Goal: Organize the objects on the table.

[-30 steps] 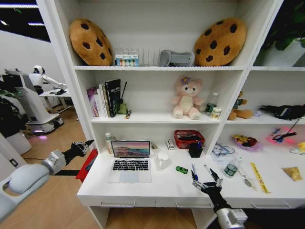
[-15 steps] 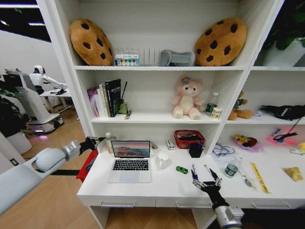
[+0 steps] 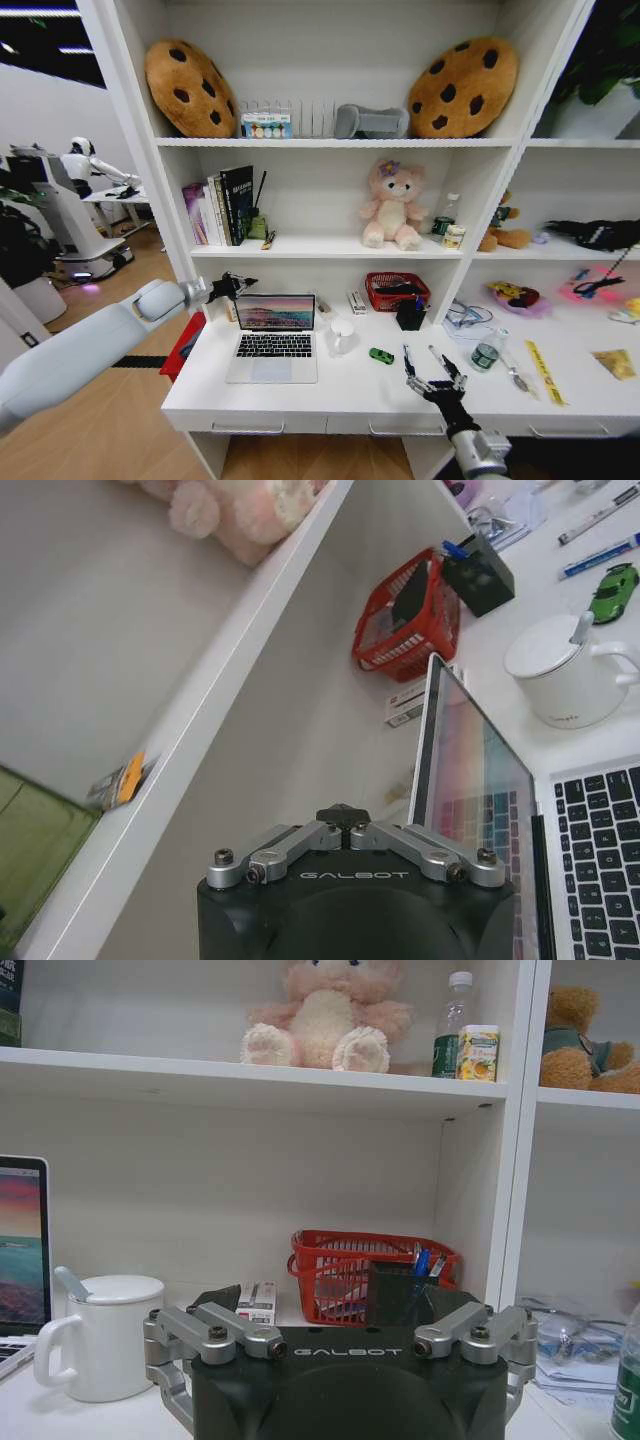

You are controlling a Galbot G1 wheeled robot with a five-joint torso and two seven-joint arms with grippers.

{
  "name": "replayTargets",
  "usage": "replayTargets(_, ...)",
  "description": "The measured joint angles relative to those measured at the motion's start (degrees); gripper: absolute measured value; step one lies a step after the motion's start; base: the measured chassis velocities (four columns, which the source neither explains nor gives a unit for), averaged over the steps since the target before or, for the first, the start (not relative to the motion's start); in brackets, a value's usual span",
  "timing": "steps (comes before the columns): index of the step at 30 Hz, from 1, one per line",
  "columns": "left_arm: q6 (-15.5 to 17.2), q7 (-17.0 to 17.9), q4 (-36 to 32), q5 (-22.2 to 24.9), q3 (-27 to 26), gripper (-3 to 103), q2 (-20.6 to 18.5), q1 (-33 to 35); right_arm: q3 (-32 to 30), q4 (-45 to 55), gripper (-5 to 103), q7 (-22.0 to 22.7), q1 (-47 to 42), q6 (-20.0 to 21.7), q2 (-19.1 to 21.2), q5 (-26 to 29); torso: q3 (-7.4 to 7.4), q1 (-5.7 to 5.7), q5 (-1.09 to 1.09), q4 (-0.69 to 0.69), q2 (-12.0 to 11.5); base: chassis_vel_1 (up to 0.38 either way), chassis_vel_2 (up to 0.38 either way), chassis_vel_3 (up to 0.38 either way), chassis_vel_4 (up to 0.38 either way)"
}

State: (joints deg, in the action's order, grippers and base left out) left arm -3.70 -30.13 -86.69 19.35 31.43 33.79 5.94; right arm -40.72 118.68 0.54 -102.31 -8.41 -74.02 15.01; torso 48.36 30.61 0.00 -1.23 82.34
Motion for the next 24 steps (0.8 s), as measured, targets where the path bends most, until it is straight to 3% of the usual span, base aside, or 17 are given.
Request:
replayTargets(4, -2.69, -1.91, 2.91, -1.30, 3.47, 0, 2.45, -3.45, -0.73, -0.66, 100, -0.40, -0.47, -0.66, -0.33, -0.06, 0.00, 0.00, 0.01, -0.01, 0.00, 0.000, 0.000, 0.000, 0.000)
replayTargets(12, -4.48, -2.50, 6.18, -1.87, 6.42, 0, 4.32, -5.78, -1.37, -1.40, 100, -0.78, 0.05, -1.38, -0.26, 0.81, 0.00, 0.00, 0.00, 0.00, 0.00, 0.000, 0.000, 0.000, 0.000)
replayTargets(17, -6.57, -4.68, 9.92, -3.47, 7.99, 0, 5.31, -7.35, -1.73, -1.51, 100, -1.09, 0.19, -1.99, -0.33, 1.78, 0.00, 0.00, -0.01, 0.00, 0.00, 0.000, 0.000, 0.000, 0.000)
replayTargets(24, -7.33, -6.23, 9.20, -0.32, 11.02, 0, 4.85, -9.06, -2.68, -2.55, 100, -2.03, 0.12, -3.78, -0.60, 2.86, 0.00, -0.01, -0.01, -0.01, 0.00, 0.000, 0.000, 0.000, 0.000)
